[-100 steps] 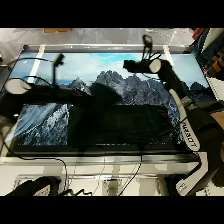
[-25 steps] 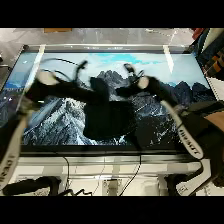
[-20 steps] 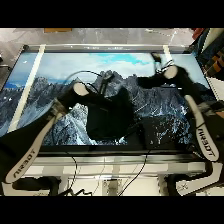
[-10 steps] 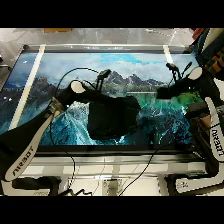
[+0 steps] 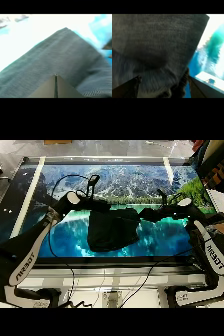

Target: Fold the clothes and pants, and hang the long-sleeved shirts on hangers.

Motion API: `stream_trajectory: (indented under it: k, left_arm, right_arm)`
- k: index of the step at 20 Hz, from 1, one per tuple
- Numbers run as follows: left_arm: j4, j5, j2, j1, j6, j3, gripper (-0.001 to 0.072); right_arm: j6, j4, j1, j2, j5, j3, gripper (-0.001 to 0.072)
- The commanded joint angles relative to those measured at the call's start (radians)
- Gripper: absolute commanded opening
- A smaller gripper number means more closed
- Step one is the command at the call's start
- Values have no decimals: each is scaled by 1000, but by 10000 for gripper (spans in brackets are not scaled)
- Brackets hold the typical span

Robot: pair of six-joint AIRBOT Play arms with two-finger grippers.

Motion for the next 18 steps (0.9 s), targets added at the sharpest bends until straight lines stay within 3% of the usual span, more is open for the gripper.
stream_trajectory:
  k: [1, 5, 11, 13, 15, 18]
  left_arm:
    - [97, 72, -64, -47, 32, 0, 29]
    - [92, -6, -94, -177, 73, 0, 30]
    - [22, -586, -21, -282, 71, 0, 29]
    - [9, -624, 33, -281, 47, 0, 28]
    - [18, -621, 113, -262, 6, 0, 28]
    - [18, -620, 230, -201, 0, 0, 28]
  right_arm:
    - [122, -18, 63, 0, -122, -19, 645]
    - [186, -54, 55, 0, -130, -19, 644]
    - [208, -96, 56, 0, -62, -19, 646]
    - [208, -151, 56, 0, -46, -19, 691]
    - [214, -231, 56, 0, -45, -19, 691]
    - [238, -235, 64, -11, -47, -22, 691]
